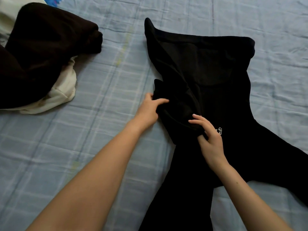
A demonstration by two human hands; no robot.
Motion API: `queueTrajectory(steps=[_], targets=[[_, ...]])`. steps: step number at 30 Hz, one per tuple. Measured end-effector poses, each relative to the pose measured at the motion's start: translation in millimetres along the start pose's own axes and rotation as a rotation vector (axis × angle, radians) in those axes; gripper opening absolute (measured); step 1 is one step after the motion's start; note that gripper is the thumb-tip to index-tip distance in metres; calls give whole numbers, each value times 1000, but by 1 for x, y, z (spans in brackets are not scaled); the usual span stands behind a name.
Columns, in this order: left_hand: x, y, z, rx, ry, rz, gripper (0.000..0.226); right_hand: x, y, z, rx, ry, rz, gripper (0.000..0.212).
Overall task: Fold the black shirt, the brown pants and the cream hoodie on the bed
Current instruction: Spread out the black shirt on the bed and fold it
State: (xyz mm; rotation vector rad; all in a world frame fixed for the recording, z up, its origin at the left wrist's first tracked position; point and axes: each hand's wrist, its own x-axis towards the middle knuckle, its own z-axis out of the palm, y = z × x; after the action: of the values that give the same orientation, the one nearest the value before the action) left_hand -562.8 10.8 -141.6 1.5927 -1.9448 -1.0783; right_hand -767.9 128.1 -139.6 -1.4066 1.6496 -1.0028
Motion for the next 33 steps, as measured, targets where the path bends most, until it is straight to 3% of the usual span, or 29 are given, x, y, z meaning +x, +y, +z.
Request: queueTrajectory(steps=[2, 7, 11, 14, 18, 22, 24, 28, 30, 33], targets=[[1, -9, -4, 144, 4, 85, 56, 0, 0, 0, 5, -1, 7, 42], [-5, -18, -25, 201, 111, 243, 26, -3, -1, 3, -5, -13, -16, 55], [-9, -8, -36, 187, 20, 422, 7, -3, 4, 0, 35, -4, 12, 49], [-18, -5, -45, 45, -46, 270, 24, -1, 2, -4, 27, -18, 42, 48], [-30, -17, -66, -189, -84, 18, 28, -1, -10, 1, -83, -105, 24, 63], [-41, -31, -99, -86, -156, -166, 22, -7, -26, 3, -157, -275, 43, 72], [-54, -35, -114, -101, -201, -247, 28, -10, -38, 14, -197, -245, -38, 57], [-89, -42, -156, -223, -213, -394, 57, -8, -72, 52, -215, 9, -157, 23], [-111, -55, -186, -293, -259, -451, 57, -5, -91, 75, -239, 63, -208, 31], [-145, -91, -247, -202, -289, -555, 53, -5, -119, 117, -198, -73, -217, 56]])
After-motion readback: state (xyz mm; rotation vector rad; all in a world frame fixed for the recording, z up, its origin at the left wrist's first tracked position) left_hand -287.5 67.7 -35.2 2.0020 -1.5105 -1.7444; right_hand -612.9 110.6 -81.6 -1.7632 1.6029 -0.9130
